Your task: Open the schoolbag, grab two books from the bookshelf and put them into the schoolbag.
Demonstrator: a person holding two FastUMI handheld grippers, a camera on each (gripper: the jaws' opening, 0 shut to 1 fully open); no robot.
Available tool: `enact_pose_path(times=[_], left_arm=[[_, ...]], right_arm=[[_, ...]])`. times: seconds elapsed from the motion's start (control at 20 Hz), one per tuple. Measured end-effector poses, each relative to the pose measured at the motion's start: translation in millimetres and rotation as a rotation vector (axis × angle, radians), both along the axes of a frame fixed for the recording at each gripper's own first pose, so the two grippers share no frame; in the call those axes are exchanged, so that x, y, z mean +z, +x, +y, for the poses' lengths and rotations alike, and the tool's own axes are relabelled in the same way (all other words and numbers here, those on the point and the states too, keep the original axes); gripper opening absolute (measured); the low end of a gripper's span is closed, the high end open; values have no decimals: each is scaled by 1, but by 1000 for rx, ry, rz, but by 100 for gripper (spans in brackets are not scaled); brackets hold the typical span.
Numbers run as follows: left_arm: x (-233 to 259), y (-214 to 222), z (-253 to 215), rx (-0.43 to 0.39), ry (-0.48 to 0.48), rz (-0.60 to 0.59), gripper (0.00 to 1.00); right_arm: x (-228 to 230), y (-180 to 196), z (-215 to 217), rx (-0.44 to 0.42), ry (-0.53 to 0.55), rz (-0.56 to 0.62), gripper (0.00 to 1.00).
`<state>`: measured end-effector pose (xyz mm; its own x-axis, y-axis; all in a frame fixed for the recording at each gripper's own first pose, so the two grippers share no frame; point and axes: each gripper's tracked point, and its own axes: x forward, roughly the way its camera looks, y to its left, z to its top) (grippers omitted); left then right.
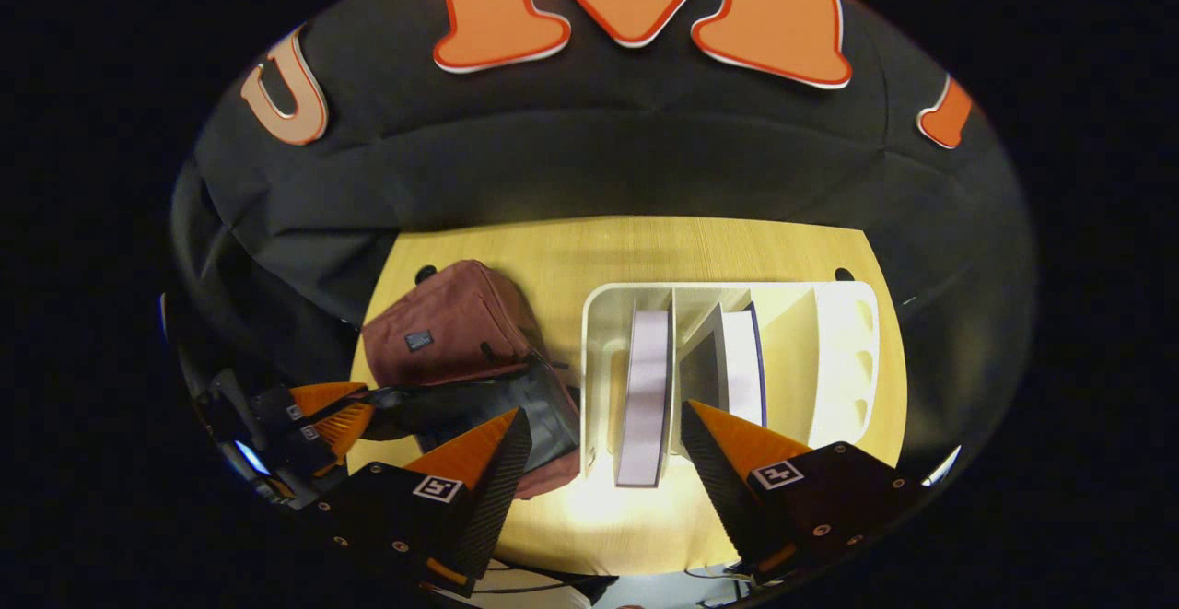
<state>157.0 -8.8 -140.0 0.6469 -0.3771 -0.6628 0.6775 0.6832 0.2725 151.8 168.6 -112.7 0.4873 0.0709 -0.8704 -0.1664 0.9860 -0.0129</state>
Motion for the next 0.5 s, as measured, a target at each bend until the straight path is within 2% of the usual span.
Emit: enact_pose_path(times=[0.15, 0.5], left_arm=[[-2, 4, 2, -5, 6, 4, 0], [-9, 9, 4, -3, 2, 25, 0]], right_arm=[[-18, 13, 1, -24, -9, 65, 98], [-51, 28, -11, -37, -76, 133, 98]])
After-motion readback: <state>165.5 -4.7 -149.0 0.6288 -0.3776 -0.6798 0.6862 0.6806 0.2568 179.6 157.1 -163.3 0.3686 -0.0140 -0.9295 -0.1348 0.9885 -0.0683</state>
